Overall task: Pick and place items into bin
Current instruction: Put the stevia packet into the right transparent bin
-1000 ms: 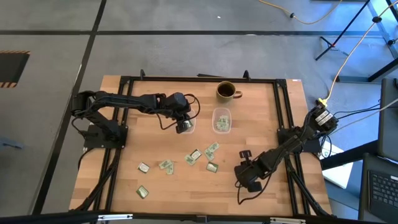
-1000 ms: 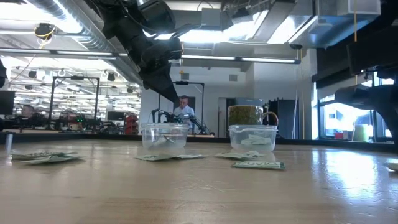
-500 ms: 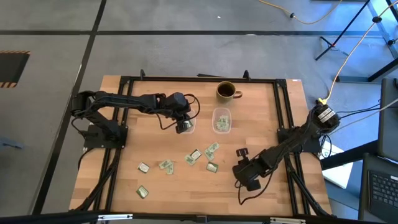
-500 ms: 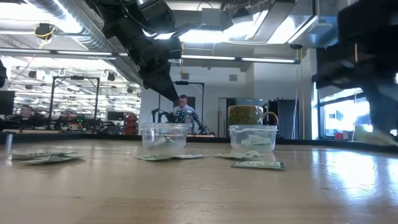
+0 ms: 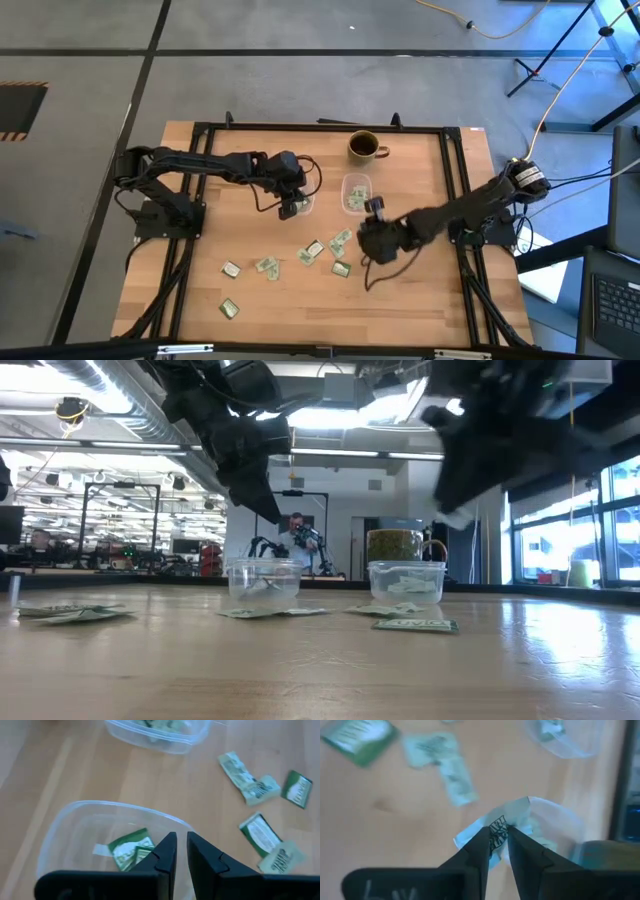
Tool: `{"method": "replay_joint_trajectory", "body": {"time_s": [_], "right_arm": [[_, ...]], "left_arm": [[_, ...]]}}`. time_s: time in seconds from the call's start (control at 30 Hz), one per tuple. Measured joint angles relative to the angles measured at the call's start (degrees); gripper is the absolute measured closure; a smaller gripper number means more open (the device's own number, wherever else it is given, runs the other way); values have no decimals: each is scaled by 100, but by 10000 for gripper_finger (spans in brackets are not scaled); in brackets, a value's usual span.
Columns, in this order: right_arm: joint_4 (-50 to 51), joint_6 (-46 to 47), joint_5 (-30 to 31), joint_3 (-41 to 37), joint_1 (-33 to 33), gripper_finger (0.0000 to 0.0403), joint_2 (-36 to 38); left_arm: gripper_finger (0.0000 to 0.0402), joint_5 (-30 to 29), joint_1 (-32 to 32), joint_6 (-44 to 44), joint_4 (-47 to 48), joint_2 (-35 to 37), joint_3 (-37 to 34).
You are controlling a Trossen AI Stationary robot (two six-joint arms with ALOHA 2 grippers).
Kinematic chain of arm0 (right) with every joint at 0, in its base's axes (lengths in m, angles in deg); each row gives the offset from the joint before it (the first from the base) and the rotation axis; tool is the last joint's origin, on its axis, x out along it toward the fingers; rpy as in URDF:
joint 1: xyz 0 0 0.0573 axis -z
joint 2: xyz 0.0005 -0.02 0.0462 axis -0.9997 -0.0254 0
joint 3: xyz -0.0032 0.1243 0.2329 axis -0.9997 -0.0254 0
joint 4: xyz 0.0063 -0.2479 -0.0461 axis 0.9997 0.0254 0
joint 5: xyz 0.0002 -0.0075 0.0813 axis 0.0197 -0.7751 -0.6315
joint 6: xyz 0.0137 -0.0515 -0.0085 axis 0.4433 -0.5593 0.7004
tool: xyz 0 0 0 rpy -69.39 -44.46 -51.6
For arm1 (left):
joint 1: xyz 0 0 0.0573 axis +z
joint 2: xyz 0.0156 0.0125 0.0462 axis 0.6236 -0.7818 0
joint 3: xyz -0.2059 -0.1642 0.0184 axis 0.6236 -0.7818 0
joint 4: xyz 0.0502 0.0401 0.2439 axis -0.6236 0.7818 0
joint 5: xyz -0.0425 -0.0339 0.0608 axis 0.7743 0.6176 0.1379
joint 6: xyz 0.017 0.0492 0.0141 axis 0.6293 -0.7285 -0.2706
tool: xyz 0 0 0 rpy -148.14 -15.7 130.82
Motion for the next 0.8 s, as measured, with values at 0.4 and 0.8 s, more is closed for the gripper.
{"method": "replay_joint_trajectory", "body": {"time_s": [0.4, 0.8], "right_arm": [[-984, -1306, -859, -221, 1839, 329, 2], [-1081, -1112, -1698, -219, 2628, 329, 2]], "left_arm": [[365, -16, -494, -20, -1, 0, 0], [363, -28, -628, -11, -4, 0, 0]]}}
